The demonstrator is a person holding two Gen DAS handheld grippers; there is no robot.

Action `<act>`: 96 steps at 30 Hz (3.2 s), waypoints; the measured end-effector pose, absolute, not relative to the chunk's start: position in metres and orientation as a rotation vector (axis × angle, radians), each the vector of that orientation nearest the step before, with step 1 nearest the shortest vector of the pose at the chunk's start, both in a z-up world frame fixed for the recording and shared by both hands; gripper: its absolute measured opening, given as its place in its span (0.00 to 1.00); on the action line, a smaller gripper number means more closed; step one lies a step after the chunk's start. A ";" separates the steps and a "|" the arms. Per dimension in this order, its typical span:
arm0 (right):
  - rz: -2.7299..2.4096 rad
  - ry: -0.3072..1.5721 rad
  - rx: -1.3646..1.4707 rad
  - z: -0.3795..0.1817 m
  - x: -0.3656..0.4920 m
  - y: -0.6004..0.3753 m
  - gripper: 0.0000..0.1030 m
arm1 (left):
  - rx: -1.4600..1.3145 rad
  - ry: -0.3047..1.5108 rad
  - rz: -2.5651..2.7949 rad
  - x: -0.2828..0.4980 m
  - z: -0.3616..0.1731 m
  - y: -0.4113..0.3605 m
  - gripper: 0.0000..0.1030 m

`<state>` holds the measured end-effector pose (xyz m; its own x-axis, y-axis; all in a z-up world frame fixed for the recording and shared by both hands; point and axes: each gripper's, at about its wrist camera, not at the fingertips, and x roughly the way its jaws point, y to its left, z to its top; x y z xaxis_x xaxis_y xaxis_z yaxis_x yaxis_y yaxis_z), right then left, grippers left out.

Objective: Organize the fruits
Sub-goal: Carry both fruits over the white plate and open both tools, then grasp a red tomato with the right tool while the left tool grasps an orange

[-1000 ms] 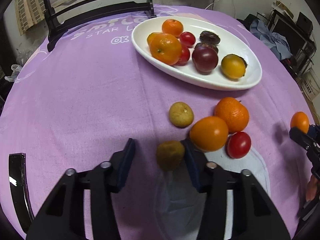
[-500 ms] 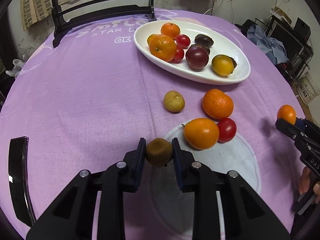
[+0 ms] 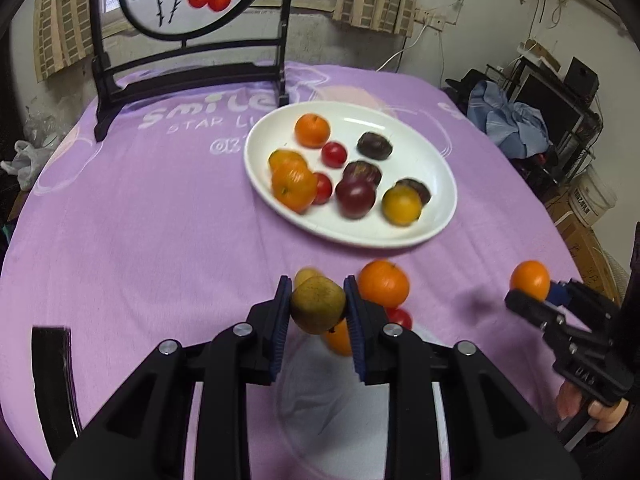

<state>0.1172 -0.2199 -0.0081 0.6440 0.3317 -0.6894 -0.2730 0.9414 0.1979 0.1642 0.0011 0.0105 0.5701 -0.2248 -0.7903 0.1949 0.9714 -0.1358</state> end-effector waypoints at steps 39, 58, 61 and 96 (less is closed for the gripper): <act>0.296 0.863 -0.121 -0.014 0.197 -0.212 0.73 | 0.038 0.863 -0.046 0.224 0.011 -0.023 0.85; 0.430 0.976 -0.308 -0.055 0.120 -0.117 0.62 | -0.202 0.911 0.005 0.168 -0.027 0.061 0.89; 0.423 0.987 -0.280 -0.061 0.132 -0.107 0.53 | -0.208 0.914 0.034 0.169 -0.029 0.066 0.89; 0.351 0.918 0.038 -0.046 0.132 -0.204 0.27 | 0.087 0.944 -0.212 0.145 -0.058 -0.032 0.78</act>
<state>0.1317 -0.2042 -0.0460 0.5549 0.3129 -0.7708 -0.2809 0.9426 0.1805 0.1453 -0.0323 -0.0582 0.5673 -0.1422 -0.8111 0.2184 0.9757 -0.0183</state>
